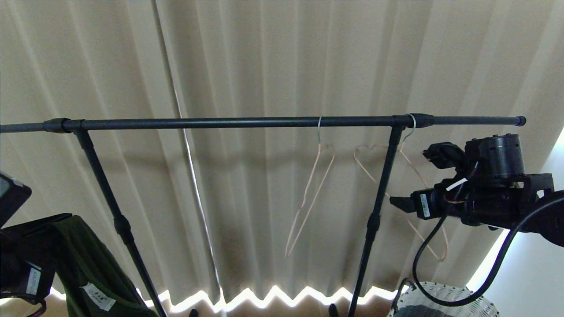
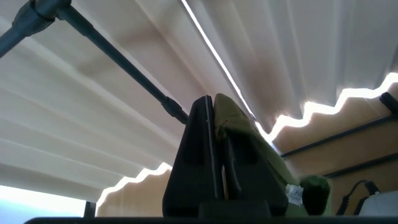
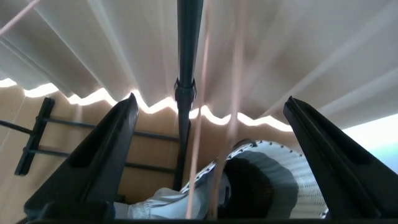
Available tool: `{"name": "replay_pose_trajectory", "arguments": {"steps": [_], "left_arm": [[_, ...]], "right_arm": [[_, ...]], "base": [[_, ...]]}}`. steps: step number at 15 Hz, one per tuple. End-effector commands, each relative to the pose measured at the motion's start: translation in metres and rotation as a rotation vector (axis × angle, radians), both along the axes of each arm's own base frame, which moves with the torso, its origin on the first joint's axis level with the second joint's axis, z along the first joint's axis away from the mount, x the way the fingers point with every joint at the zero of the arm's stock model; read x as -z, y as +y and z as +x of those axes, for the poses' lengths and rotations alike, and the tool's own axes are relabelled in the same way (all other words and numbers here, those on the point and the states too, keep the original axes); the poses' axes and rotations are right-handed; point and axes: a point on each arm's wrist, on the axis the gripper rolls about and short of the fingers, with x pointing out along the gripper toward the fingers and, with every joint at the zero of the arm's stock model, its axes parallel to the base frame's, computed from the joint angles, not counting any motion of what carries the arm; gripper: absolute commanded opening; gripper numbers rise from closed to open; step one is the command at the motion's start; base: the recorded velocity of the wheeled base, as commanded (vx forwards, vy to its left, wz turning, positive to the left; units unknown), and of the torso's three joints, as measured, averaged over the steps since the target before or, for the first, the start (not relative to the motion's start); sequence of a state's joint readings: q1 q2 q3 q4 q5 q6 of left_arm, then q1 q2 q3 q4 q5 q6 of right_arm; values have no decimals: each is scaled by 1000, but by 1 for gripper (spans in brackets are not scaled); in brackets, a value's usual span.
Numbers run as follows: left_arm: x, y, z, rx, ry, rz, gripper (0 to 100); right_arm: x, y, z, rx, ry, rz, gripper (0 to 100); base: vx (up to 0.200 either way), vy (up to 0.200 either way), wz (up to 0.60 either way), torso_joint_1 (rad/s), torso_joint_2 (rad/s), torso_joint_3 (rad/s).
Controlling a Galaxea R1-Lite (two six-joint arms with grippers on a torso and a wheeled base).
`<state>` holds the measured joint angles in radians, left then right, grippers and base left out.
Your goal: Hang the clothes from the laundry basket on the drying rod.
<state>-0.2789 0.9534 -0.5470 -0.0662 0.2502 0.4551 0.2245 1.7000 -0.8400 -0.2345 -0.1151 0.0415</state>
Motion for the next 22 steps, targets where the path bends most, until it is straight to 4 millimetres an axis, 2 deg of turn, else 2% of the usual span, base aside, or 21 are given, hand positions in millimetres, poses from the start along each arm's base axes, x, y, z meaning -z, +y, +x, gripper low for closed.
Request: {"name": "replay_pose_trajectory", "arguments": {"steps": [1, 7, 8, 19, 22], "left_arm": [[1, 0, 1, 5, 5, 9, 0], [1, 0, 0, 5, 5, 9, 0], [1, 0, 0, 5, 5, 9, 0], [2, 0, -1, 6, 6, 14, 0], [6, 1, -3, 6, 13, 14, 0]], "right_arm": [[3, 0, 2, 3, 11, -1, 100], [0, -1, 2, 23, -9, -11, 100], [0, -1, 2, 23, -10, -10, 0], [-12, -5, -3, 68, -57, -22, 0], [-30, -8, -12, 83, -120, -19, 0]], "base": [[0, 0, 0, 0, 0, 0], [0, 0, 0, 0, 0, 0], [0, 0, 0, 0, 0, 0], [0, 0, 0, 0, 0, 0], [0, 0, 0, 0, 0, 0]]}}
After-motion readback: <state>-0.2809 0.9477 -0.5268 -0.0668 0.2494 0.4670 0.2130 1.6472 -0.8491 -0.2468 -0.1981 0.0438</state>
